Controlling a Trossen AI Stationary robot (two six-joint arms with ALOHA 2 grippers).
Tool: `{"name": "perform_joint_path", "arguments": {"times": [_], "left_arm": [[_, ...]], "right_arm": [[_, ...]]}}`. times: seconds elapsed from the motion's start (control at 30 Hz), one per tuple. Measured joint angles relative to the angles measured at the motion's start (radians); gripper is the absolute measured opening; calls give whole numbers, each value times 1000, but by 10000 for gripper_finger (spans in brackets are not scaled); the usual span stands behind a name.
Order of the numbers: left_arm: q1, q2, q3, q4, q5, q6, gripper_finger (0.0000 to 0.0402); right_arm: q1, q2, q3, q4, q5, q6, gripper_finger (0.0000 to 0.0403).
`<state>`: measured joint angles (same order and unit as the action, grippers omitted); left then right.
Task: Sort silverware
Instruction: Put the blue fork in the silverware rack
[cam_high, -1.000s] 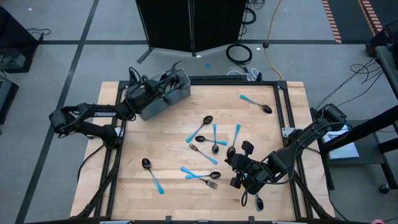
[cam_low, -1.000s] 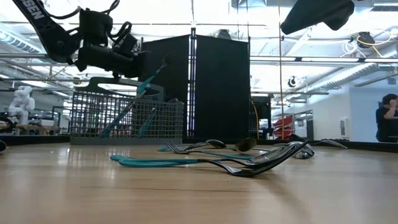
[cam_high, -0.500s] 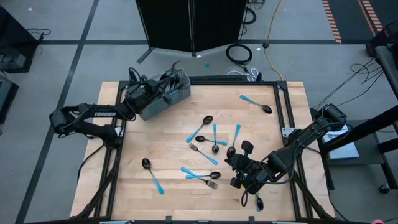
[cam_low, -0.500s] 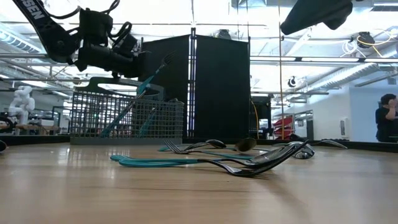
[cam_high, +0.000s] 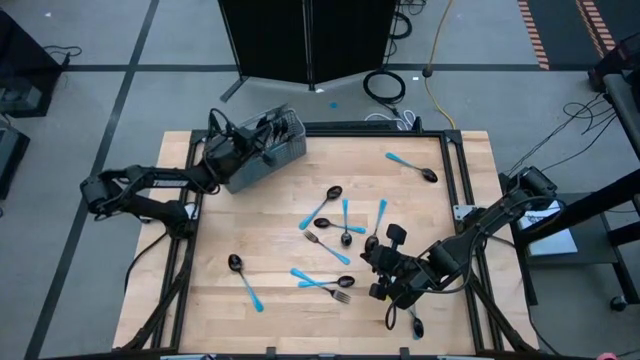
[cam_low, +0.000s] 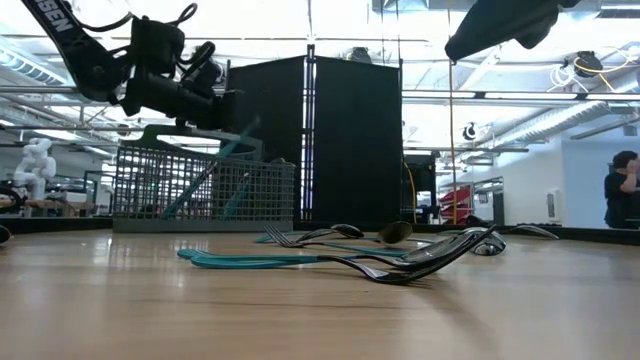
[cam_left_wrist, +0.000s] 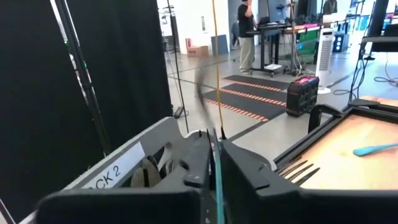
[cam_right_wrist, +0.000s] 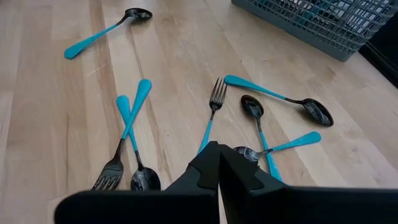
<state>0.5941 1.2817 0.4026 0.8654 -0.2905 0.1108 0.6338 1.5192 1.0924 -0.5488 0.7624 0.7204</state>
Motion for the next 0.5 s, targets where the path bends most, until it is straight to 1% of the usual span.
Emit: {"name": "perform_joint_path", "arguments": {"times": [0.13, 0.23, 0.4, 0.5], "left_arm": [[0, 21, 0, 1, 0, 0, 82], [0, 33, 0, 1, 0, 0, 103], [-8, 33, 0, 1, 3, 0, 111], [-22, 28, 0, 2, 34, 20, 111]], "right_arm": [[0, 0, 0, 0, 0, -4, 0], [0, 0, 0, 0, 0, -4, 0], [0, 0, 0, 0, 0, -4, 0], [0, 0, 0, 0, 0, -4, 0]]}}
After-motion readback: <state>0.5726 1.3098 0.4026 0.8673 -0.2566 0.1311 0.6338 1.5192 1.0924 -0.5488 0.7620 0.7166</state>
